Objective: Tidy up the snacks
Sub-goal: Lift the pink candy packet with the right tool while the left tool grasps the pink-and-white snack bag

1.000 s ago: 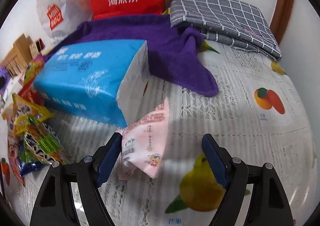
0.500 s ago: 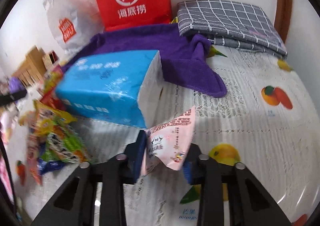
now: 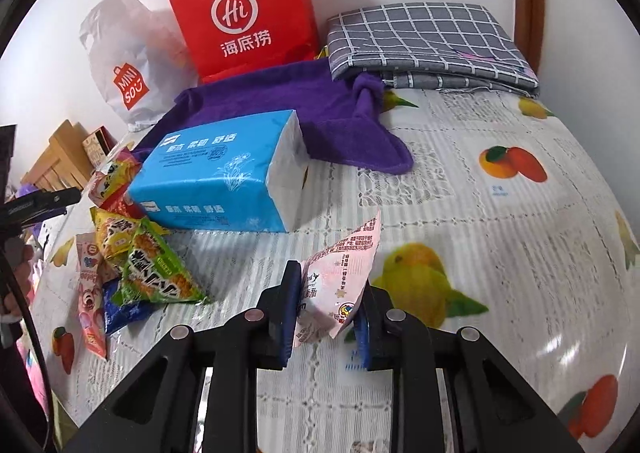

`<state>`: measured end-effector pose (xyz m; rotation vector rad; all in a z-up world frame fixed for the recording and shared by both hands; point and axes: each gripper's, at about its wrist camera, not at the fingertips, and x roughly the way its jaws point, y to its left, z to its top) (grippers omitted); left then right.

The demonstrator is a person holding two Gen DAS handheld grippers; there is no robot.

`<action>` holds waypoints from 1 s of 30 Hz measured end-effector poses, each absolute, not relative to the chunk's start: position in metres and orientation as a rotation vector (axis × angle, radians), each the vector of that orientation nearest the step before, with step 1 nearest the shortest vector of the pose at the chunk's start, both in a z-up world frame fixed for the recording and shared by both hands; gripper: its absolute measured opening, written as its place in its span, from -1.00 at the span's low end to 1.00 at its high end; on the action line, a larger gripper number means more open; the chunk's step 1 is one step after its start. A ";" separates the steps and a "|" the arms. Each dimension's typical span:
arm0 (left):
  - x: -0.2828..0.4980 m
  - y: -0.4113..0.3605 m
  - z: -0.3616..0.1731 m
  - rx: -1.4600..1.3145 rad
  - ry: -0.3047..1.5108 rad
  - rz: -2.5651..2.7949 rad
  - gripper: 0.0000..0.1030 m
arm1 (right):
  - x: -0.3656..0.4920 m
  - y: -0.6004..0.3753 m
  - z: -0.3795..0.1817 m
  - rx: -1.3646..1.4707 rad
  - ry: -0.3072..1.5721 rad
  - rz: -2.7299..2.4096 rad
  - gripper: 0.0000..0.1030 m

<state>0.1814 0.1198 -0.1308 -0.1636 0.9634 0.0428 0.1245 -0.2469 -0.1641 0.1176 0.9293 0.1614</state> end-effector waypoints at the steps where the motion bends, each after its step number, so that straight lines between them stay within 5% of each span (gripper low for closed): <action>1: 0.187 0.120 -0.133 -0.158 0.963 0.044 0.69 | 0.123 -0.246 -0.165 0.122 0.931 0.159 -0.53; 11: 0.216 0.116 -0.157 -0.161 0.994 -0.029 0.35 | 0.119 -0.232 -0.176 0.151 0.974 0.160 -0.53; 15: 0.220 0.110 -0.156 -0.134 0.996 -0.061 -0.06 | 0.121 -0.223 -0.175 0.135 0.981 0.157 -0.53; 30: 0.157 0.129 -0.119 -0.175 0.931 -0.060 -0.10 | 0.103 -0.208 -0.146 0.096 0.944 0.161 -0.53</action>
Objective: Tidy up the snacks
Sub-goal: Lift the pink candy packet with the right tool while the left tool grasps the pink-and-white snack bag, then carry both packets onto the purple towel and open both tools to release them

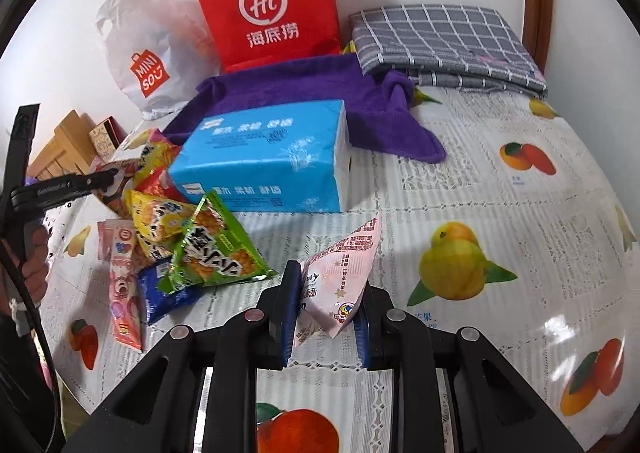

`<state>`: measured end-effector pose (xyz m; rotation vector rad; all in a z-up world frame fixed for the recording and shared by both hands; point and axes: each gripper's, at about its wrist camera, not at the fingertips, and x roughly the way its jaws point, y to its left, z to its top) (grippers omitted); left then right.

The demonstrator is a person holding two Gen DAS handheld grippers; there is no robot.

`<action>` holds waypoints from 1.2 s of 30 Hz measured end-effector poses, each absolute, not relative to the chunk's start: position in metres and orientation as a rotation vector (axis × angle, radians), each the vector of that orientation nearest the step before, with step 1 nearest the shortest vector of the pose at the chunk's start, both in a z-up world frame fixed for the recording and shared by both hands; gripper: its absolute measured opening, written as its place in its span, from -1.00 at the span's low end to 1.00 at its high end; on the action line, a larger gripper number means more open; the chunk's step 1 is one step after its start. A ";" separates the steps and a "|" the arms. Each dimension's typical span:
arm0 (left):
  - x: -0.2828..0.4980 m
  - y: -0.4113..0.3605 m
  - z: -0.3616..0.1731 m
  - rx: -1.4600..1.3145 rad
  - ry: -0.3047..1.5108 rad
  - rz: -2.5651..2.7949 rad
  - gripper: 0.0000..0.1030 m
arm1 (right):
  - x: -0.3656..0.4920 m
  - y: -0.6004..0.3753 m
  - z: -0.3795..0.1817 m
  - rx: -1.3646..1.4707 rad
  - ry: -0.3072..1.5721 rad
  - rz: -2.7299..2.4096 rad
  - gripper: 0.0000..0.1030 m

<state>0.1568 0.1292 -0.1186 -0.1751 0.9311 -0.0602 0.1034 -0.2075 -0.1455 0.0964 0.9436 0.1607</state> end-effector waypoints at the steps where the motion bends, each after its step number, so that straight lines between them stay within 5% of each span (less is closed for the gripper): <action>1: 0.151 0.129 -0.115 -0.179 0.925 -0.063 -0.10 | 0.101 -0.208 -0.143 0.100 0.942 0.157 -0.53; 36: 0.107 0.032 -0.017 -0.108 0.788 -0.263 -0.10 | 0.086 -0.179 -0.038 0.041 0.774 0.215 -0.53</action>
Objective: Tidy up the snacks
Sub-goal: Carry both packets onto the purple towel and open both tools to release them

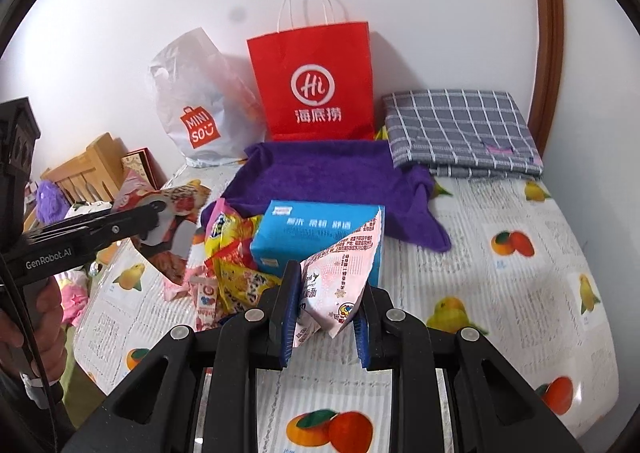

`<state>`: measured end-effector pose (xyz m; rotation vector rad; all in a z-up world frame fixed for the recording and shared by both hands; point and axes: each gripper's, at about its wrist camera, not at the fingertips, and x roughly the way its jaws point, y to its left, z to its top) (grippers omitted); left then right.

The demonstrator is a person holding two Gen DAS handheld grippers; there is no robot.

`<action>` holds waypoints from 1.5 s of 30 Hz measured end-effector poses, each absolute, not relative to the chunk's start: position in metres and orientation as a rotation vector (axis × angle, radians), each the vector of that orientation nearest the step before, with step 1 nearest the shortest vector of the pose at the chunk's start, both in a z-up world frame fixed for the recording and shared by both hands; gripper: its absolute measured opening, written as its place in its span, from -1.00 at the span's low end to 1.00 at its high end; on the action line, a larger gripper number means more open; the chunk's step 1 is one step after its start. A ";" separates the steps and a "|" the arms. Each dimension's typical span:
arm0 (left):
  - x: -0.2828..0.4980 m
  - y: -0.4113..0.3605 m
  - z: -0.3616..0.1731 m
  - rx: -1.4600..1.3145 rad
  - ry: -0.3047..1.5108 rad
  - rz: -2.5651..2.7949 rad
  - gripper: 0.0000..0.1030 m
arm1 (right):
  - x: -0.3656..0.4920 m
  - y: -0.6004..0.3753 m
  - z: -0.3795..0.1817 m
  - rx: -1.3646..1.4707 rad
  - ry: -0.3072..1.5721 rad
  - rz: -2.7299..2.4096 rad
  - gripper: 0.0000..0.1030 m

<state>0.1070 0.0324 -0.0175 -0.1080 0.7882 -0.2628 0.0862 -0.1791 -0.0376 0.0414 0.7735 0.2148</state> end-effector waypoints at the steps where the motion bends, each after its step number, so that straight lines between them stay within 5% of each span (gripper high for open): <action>1: 0.108 0.031 -0.016 -0.108 0.787 -0.264 -0.10 | 0.088 -0.179 -0.037 0.039 0.776 0.217 -0.53; 29: 0.227 0.040 -0.006 -0.120 0.818 -0.243 -0.10 | 0.228 -0.177 -0.026 0.058 0.817 0.262 -0.53; 45: 0.303 0.055 -0.040 -0.110 0.874 -0.200 -0.10 | 0.308 -0.174 -0.065 0.051 0.885 0.244 -0.53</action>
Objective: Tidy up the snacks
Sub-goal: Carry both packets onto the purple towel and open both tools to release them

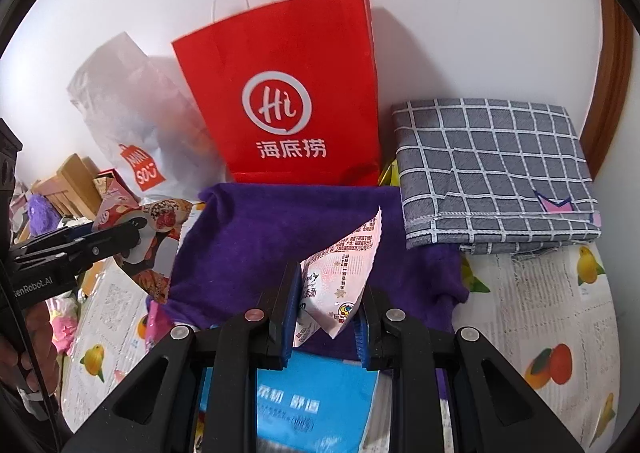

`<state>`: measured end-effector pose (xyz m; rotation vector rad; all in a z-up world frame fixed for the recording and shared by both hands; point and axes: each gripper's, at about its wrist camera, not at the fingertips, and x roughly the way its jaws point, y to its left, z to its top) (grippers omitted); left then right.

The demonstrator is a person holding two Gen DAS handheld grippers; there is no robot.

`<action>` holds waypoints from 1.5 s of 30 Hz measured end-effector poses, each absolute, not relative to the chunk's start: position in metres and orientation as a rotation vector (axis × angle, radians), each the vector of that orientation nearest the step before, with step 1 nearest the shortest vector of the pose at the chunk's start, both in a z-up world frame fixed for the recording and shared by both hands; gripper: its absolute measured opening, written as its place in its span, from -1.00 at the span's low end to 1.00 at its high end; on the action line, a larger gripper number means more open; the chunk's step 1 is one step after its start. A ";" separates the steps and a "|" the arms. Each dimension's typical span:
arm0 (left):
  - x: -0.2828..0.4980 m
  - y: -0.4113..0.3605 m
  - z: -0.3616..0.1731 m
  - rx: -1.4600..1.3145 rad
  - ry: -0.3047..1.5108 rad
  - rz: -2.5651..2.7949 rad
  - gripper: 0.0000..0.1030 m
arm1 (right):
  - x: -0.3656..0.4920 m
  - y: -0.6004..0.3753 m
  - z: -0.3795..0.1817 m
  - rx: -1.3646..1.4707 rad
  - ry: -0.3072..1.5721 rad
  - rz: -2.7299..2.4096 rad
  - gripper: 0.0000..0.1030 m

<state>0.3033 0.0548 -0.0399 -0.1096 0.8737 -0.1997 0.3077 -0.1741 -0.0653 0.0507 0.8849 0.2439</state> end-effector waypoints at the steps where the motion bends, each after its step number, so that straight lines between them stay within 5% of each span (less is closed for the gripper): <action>1: 0.306 0.056 -0.041 -0.111 0.875 -0.200 -0.10 | 0.311 -0.173 -0.067 0.045 0.887 0.243 -0.53; 45: 0.416 0.069 -0.144 -0.159 1.052 -0.205 -0.09 | 0.398 -0.168 -0.152 0.052 1.061 0.310 -0.53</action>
